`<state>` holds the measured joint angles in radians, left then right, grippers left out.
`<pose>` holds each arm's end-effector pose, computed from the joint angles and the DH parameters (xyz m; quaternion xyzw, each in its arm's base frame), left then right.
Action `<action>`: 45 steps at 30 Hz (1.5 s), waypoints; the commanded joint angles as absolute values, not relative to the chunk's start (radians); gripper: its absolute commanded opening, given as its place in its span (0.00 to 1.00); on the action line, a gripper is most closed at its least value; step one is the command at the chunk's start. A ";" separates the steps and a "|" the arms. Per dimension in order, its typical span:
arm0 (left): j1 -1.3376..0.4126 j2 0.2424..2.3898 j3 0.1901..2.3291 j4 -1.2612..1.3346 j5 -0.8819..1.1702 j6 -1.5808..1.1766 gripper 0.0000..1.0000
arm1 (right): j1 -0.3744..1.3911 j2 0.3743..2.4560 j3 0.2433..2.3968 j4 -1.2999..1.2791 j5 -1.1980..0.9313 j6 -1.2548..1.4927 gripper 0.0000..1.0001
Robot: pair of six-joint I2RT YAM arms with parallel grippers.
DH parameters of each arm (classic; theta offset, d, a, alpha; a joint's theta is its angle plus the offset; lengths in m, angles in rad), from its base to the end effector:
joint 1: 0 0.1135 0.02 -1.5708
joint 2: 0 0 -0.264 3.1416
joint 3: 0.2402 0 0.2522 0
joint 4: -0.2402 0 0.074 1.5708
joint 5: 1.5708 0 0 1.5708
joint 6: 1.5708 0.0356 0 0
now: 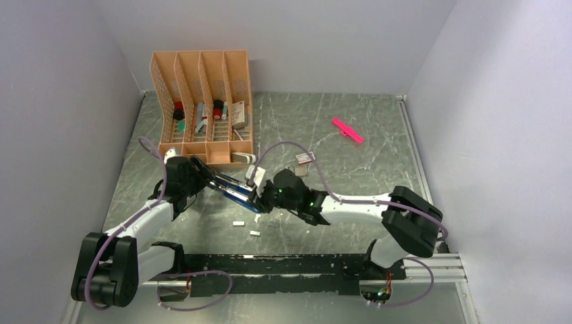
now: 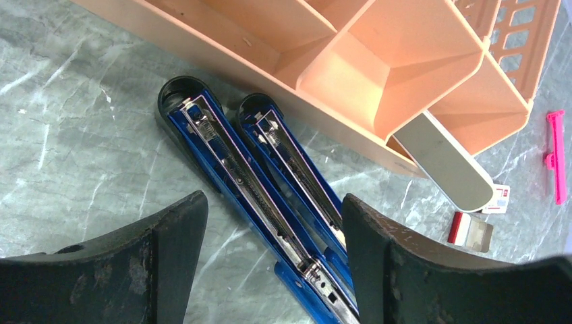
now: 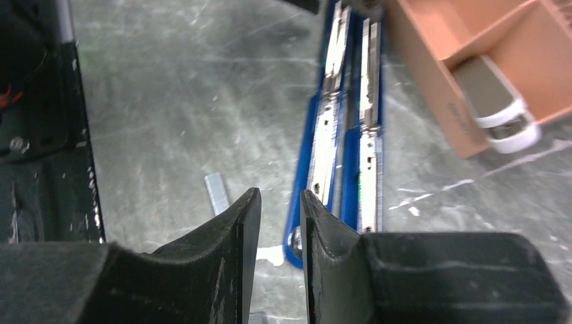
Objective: Load the staples into the stapler
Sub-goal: Adjust the staple in the stapler, then pick up the staple from the center of the board.
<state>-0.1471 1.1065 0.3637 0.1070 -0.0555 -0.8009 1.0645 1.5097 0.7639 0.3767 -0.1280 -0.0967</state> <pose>0.2089 -0.0290 0.1630 -0.2984 0.8411 -0.1836 0.4121 0.1543 0.2877 0.2154 -0.4818 0.6684 0.3092 0.4749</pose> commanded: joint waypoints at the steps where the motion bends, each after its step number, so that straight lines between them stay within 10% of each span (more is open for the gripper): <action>1: -0.152 1.115 0.394 0.117 -0.020 -0.799 0.77 | 1.095 1.546 0.705 0.556 -0.212 -0.161 0.32; 45: -0.152 1.126 0.379 0.134 -0.013 -0.797 0.77 | 1.200 1.746 0.351 1.067 -0.221 -0.165 0.37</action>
<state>-0.1471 1.1244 0.3676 0.1081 -0.0326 -0.8005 1.1954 1.7264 0.3367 1.0378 -0.2142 -0.1722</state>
